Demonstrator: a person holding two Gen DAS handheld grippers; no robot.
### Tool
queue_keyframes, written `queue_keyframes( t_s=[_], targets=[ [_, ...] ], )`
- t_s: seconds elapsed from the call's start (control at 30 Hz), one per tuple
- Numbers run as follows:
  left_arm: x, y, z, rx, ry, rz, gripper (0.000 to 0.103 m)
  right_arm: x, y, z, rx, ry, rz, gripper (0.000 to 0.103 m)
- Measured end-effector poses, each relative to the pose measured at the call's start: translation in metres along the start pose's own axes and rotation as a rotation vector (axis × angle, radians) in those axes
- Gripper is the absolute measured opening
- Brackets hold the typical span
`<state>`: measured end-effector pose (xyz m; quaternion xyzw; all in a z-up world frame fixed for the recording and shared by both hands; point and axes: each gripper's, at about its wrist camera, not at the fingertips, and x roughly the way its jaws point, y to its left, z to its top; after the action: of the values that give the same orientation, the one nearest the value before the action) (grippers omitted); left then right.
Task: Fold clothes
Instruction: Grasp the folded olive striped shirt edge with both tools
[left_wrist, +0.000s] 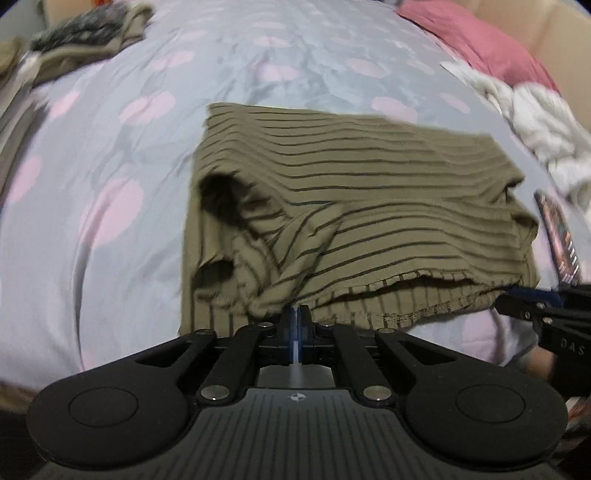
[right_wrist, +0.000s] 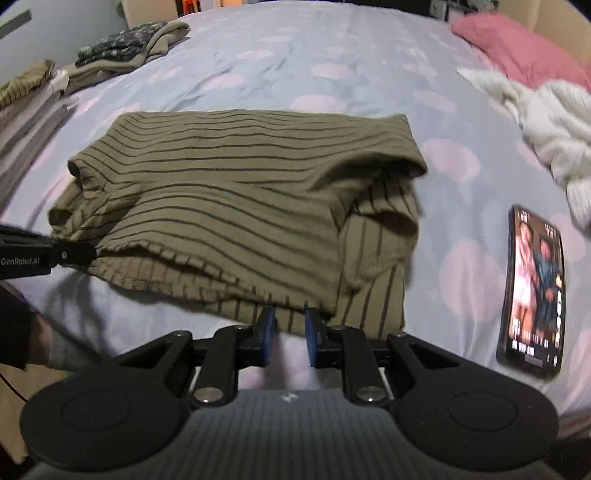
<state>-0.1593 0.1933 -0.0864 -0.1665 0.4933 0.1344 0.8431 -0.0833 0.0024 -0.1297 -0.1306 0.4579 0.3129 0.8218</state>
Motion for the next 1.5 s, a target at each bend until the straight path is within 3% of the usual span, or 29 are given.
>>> queue_keyframes(
  t_s=[0.13,0.2,0.27,0.3,0.4,0.5,0.6,0.77,0.97,1.27,1.37,1.5],
  targets=[
    [-0.028,0.016,0.009,-0.091,-0.138,-0.047,0.026,-0.03,-0.005,0.003,0.023,-0.131,0.032,0.037],
    [-0.042,0.024,0.014,-0.128,-0.218,-0.064,0.049,-0.036,-0.009,0.011,0.034,-0.185,0.038,0.041],
    [-0.047,0.032,0.026,-0.163,-0.279,-0.035,0.059,-0.042,-0.015,0.021,0.048,-0.237,0.035,0.053],
    [-0.047,0.037,0.033,-0.185,-0.293,-0.026,0.059,-0.042,-0.019,0.028,0.063,-0.252,0.028,0.062],
    [-0.041,0.044,0.053,-0.236,-0.29,-0.029,0.059,-0.04,-0.036,0.047,0.146,-0.262,0.03,0.066],
    [-0.03,0.048,0.073,-0.25,-0.278,-0.044,0.059,-0.034,-0.058,0.065,0.245,-0.243,0.058,0.077],
    [-0.016,0.052,0.083,-0.267,-0.278,-0.06,0.059,-0.022,-0.079,0.082,0.338,-0.218,0.09,0.078],
    [0.014,0.062,0.074,-0.232,-0.275,-0.031,0.059,0.011,-0.101,0.09,0.399,-0.185,0.103,0.078],
    [0.039,0.075,0.059,-0.284,-0.222,-0.051,0.059,0.046,-0.113,0.072,0.454,-0.122,0.124,0.078],
    [0.051,0.06,0.045,-0.216,-0.263,0.02,0.06,0.062,-0.089,0.061,0.323,-0.143,0.029,0.079],
    [0.051,0.054,0.044,-0.198,-0.272,0.049,0.059,0.063,-0.081,0.058,0.282,-0.16,-0.01,0.076],
    [0.052,0.044,0.043,-0.163,-0.288,0.084,0.05,0.06,-0.078,0.057,0.271,-0.171,-0.008,0.06]
  ],
)
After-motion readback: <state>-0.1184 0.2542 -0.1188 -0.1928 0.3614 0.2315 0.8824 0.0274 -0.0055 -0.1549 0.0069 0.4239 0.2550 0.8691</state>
